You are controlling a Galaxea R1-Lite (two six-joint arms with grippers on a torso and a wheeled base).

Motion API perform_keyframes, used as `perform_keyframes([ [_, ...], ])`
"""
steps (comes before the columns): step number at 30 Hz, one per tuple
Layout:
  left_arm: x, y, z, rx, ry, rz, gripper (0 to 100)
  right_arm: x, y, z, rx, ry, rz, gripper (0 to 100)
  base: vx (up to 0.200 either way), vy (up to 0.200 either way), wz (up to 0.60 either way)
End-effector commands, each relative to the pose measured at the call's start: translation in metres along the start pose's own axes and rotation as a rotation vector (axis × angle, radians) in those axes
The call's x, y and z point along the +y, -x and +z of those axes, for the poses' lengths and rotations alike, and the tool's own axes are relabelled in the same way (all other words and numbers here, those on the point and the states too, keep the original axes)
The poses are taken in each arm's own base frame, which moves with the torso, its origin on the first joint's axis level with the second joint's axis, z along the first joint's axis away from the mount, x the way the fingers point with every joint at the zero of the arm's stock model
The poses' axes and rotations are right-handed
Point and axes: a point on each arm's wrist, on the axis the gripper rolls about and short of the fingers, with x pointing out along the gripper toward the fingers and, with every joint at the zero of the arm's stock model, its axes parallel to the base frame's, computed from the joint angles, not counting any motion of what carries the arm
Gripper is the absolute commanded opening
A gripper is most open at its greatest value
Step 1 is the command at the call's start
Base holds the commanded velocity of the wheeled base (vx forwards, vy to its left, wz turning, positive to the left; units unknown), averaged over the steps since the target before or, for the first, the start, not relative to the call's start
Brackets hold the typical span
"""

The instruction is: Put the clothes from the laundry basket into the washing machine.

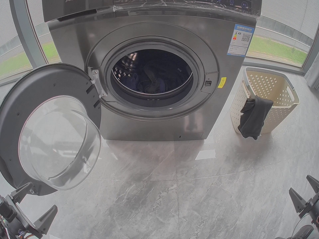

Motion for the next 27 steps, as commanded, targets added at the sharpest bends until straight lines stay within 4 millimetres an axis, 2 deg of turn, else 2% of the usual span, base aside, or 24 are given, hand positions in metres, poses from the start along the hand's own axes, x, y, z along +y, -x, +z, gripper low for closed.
perform_keyframes([
  [1, -0.001, 0.036, -0.028, -0.11, 0.001, 0.098, 100, 0.0, 0.036, -0.03, -0.143, 0.001, -0.117, 100, 0.0, -0.2, 0.0],
  [2, -0.001, 0.039, -0.033, -0.096, 0.001, 0.104, 100, 0.001, 0.039, -0.037, -0.135, 0.004, -0.138, 100, 0.0, -0.2, 0.0],
  [5, -0.001, 0.038, -0.034, -0.078, 0.015, 0.12, 100, 0.003, 0.041, -0.038, -0.138, 0.005, -0.136, 100, 0.0, 0.0, 0.0],
  [11, -0.003, 0.037, -0.043, 0.008, -0.057, 0.305, 100, 0.001, 0.04, -0.042, -0.111, 0.006, -0.182, 100, 0.0, 0.0, 0.0],
  [16, -0.003, 0.038, -0.043, 0.001, -0.035, 0.329, 100, 0.001, 0.04, -0.043, -0.111, 0.02, -0.172, 100, 0.0, 0.0, 0.0],
  [18, -0.005, 0.041, -0.046, -0.036, -0.039, 0.392, 100, 0.001, 0.04, -0.043, -0.11, 0.022, -0.17, 100, 0.0, 0.0, 0.0],
  [27, -0.006, 0.043, -0.049, -0.038, -0.036, 0.372, 100, 0.001, 0.04, -0.043, -0.106, 0.034, -0.171, 100, 0.0, 0.0, 0.0],
])
